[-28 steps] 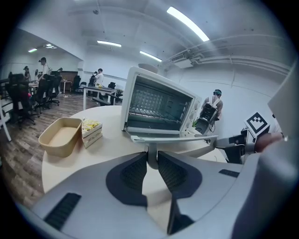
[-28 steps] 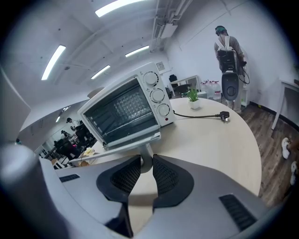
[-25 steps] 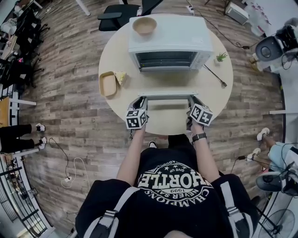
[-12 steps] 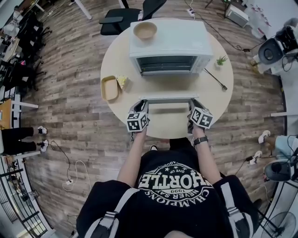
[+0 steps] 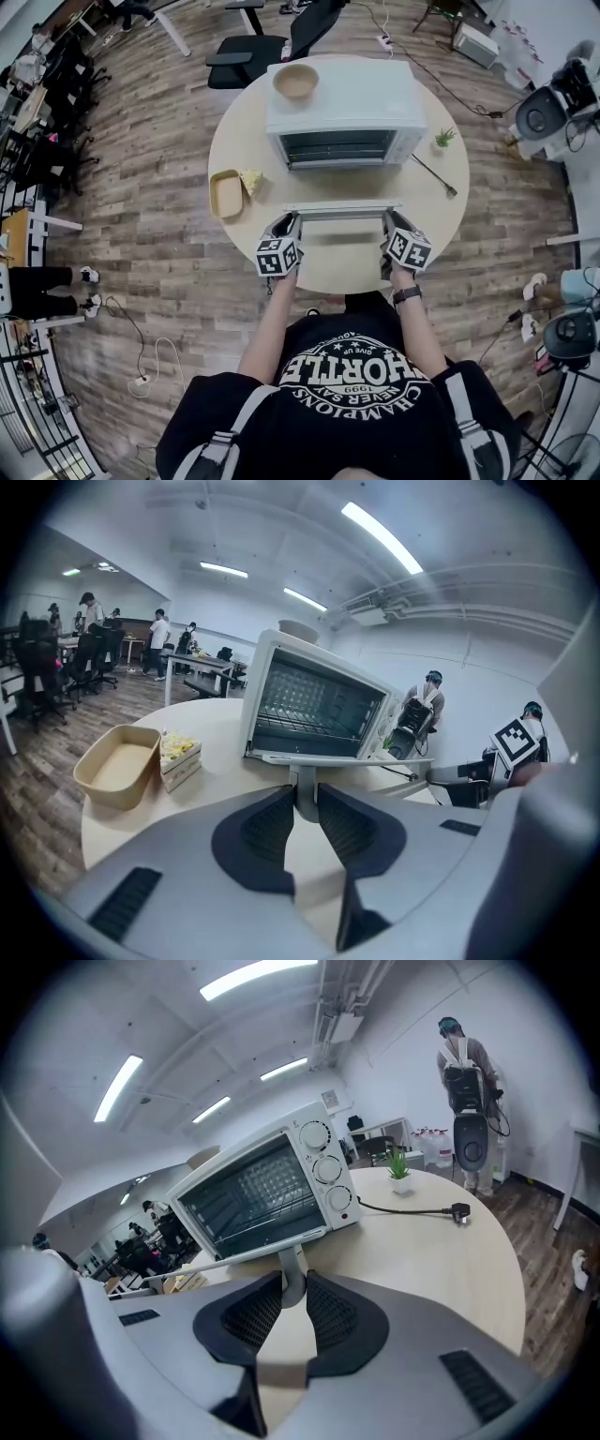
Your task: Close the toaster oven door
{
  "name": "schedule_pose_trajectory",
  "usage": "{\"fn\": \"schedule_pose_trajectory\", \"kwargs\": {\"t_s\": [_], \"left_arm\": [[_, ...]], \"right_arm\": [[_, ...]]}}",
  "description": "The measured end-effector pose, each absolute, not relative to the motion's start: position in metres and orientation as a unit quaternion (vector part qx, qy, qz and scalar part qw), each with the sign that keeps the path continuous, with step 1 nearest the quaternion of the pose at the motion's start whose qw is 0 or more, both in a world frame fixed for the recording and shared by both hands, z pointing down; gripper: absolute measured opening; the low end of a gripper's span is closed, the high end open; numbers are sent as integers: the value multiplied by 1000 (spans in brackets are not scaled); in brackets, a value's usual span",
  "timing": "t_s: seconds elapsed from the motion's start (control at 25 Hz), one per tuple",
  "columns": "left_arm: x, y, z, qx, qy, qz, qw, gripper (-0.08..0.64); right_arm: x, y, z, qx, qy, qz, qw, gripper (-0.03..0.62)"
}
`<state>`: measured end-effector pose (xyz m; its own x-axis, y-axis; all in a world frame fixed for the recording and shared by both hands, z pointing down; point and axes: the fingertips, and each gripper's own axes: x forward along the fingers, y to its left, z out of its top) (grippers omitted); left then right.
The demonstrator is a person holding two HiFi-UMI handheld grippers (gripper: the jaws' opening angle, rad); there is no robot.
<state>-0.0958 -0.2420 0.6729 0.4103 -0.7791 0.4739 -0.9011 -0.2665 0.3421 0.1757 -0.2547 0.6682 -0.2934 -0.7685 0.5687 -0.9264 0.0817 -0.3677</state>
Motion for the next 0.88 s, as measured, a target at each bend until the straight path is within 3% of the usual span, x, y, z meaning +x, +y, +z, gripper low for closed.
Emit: {"fn": "schedule_pose_trajectory", "kwargs": {"t_s": [0.88], "left_arm": [[-98,-258,642,810,-531,74,238,100]], "right_arm": [[172,-271,635,588,-737,325,79,103]]}}
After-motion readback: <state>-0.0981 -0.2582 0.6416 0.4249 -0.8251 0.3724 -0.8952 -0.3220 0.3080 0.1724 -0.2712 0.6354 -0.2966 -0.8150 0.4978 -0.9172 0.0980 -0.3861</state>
